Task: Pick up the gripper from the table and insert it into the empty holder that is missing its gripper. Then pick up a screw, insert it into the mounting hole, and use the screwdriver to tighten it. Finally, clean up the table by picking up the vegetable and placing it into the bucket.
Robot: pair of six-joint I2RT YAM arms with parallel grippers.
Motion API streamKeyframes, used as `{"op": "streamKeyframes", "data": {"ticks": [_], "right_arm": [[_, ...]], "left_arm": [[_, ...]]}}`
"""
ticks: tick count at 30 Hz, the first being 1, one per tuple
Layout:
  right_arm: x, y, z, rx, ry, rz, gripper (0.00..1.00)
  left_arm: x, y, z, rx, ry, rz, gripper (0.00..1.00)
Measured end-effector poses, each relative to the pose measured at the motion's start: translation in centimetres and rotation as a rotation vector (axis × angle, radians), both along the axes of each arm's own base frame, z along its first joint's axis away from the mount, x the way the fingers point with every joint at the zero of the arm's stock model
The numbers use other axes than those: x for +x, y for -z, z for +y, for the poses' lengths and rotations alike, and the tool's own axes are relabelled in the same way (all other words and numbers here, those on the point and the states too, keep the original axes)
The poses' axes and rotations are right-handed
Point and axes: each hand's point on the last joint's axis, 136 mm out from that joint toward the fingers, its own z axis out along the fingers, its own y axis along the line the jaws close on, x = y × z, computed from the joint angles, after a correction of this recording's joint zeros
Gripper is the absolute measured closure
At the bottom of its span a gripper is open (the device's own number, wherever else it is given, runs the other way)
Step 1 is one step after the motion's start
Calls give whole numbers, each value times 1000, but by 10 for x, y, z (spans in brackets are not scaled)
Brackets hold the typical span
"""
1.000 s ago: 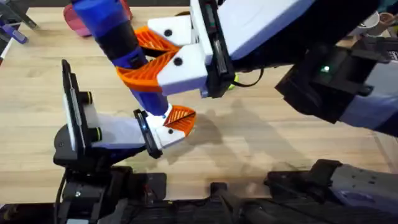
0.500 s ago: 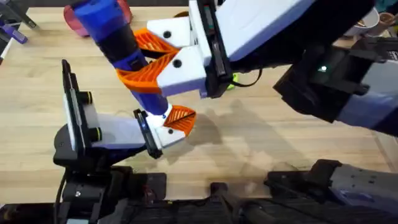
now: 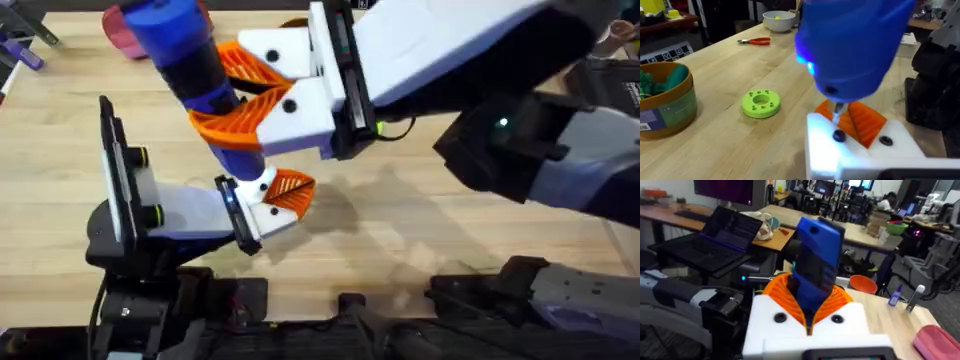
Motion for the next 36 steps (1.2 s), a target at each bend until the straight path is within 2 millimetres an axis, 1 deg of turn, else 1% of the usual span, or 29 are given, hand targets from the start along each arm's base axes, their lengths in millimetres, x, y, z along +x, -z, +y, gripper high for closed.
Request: {"op": "streamKeyframes", "data": {"ticks": [6, 22, 36], "right_arm": [[1, 10, -1, -15, 7, 45, 994], [3, 12, -1, -24, 12, 57, 994], [5, 20, 0, -53, 14, 74, 994]], "left_arm": [[0, 0, 0, 0, 0, 0, 981], [0, 0, 0, 0, 0, 0, 981], [0, 0, 0, 0, 0, 0, 981]]}}
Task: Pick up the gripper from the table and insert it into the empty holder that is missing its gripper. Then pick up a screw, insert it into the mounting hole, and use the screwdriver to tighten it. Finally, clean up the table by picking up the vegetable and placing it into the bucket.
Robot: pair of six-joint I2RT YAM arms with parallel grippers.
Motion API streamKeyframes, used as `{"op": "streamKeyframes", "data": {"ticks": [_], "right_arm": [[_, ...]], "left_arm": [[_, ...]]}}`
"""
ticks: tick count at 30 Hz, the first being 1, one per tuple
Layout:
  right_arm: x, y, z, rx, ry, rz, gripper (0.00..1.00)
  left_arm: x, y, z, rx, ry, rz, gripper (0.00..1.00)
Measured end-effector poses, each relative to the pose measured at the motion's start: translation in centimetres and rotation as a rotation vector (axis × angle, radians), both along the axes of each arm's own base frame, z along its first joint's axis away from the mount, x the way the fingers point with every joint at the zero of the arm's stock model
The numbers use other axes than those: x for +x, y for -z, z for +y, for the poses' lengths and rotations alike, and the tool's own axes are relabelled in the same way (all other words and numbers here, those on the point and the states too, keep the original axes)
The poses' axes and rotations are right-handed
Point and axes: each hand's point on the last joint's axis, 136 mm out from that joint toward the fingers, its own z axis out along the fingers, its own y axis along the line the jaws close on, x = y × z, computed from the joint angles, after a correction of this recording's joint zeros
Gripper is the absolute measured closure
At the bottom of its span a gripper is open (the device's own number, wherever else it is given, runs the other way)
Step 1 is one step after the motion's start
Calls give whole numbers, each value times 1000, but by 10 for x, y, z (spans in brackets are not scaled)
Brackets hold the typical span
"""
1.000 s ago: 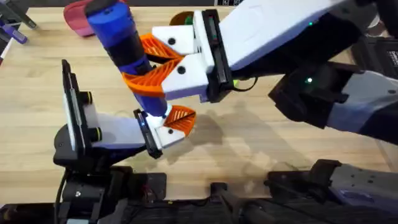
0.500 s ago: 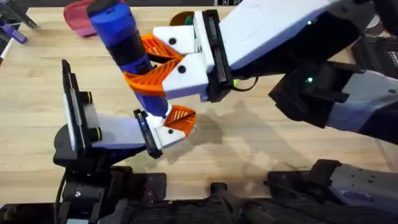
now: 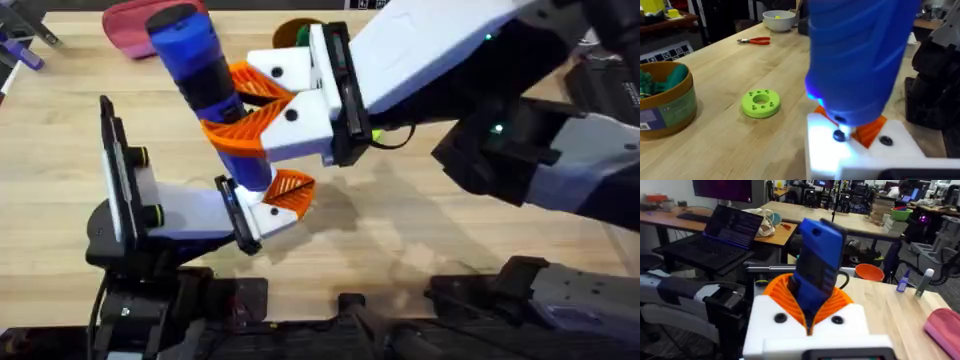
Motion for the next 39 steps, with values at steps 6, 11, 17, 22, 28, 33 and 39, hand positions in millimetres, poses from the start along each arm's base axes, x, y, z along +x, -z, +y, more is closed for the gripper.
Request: {"op": "streamKeyframes", "data": {"ticks": [6, 11, 17, 22, 28, 33, 39], "right_arm": [[2, 2, -1, -3, 8, -17, 994], [0, -5, -3, 24, -5, -46, 994], [-2, -16, -6, 63, -12, -57, 994], [-3, -14, -6, 49, -20, -30, 994], [-1, -8, -3, -13, -25, 35, 994], [-2, -20, -2, -10, -36, 24, 994], [-3, -23, -2, -6, -45, 12, 994]], "left_arm": [[0, 0, 0, 0, -1, 0, 981], [0, 0, 0, 0, -1, 0, 981], [0, 0, 0, 0, 0, 0, 981], [0, 0, 0, 0, 0, 0, 981], [0, 0, 0, 0, 0, 0, 981], [0, 0, 0, 0, 0, 0, 981], [0, 0, 0, 0, 0, 0, 981]]}}
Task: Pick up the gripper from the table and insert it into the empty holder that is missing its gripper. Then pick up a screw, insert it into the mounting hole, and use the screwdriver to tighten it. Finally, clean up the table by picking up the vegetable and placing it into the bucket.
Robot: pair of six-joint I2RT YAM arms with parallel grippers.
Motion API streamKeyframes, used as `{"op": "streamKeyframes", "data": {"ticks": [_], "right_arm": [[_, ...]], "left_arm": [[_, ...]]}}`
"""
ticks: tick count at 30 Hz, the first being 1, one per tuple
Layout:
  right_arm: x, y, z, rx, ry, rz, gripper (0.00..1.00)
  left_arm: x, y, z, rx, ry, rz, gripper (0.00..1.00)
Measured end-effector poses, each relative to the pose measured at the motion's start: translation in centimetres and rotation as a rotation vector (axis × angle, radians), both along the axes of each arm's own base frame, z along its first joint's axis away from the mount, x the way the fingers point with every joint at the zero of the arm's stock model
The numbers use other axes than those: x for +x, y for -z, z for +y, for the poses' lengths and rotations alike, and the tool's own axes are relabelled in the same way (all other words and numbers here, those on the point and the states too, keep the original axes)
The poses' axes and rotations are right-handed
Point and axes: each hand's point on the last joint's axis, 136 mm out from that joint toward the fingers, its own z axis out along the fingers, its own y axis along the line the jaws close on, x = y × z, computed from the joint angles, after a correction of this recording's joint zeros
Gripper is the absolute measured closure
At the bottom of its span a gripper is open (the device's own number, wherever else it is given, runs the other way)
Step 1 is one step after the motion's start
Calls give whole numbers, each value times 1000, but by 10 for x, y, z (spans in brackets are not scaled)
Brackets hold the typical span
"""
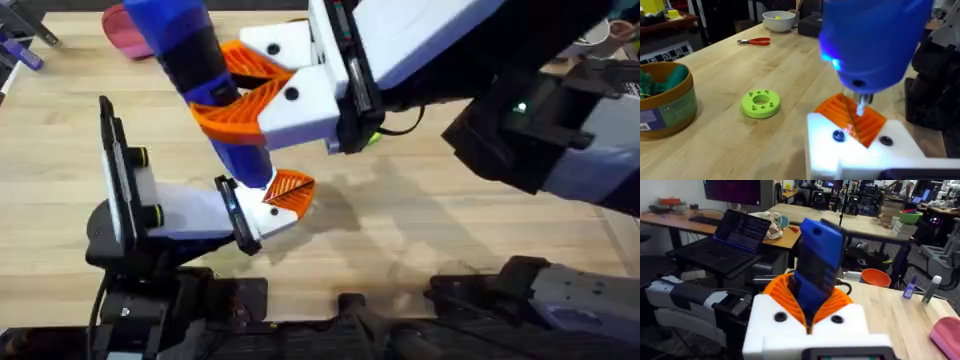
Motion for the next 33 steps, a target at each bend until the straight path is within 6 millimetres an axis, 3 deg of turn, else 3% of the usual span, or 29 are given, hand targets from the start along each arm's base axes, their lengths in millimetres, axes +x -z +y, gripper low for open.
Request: {"op": "streamKeyframes", "data": {"ticks": [33], "right_arm": [[-3, 7, 3, -6, 2, -88, 994]], "left_arm": [[0, 0, 0, 0, 0, 0, 981]]}}
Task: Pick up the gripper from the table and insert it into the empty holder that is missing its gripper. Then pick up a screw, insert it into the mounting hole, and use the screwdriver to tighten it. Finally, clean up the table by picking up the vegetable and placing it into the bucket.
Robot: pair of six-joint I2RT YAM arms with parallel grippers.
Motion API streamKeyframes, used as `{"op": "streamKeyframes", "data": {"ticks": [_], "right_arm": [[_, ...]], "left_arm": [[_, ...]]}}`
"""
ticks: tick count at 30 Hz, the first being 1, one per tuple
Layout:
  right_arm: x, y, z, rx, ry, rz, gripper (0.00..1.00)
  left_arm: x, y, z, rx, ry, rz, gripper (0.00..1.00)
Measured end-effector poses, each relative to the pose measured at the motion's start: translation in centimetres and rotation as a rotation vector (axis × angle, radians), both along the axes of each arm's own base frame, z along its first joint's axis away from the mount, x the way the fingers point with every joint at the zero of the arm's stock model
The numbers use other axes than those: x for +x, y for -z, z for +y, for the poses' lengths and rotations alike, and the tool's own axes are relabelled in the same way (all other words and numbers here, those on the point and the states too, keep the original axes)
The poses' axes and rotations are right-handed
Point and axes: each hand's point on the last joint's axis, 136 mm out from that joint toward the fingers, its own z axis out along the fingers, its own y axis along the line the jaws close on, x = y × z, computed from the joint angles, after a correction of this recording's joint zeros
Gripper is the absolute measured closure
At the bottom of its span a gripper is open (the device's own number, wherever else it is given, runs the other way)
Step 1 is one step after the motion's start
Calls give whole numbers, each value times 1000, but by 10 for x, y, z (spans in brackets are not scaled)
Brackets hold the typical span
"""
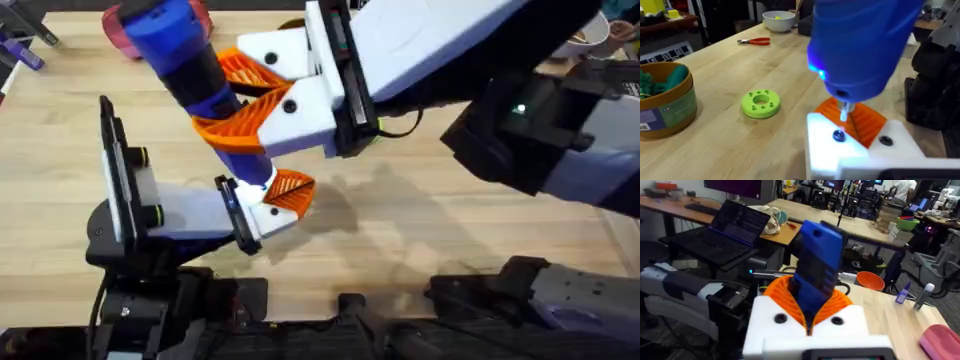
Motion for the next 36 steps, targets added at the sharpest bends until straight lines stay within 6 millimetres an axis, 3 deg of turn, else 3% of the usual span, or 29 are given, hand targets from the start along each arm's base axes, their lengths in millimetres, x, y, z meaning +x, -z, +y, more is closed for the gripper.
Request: {"op": "streamKeyframes", "data": {"ticks": [19, 36], "right_arm": [[-1, -3, 1, 14, 0, -14, 994], [1, 6, 7, -2, -7, 0, 994]], "left_arm": [[0, 0, 0, 0, 0, 0, 981], [0, 0, 0, 0, 0, 0, 981]]}}
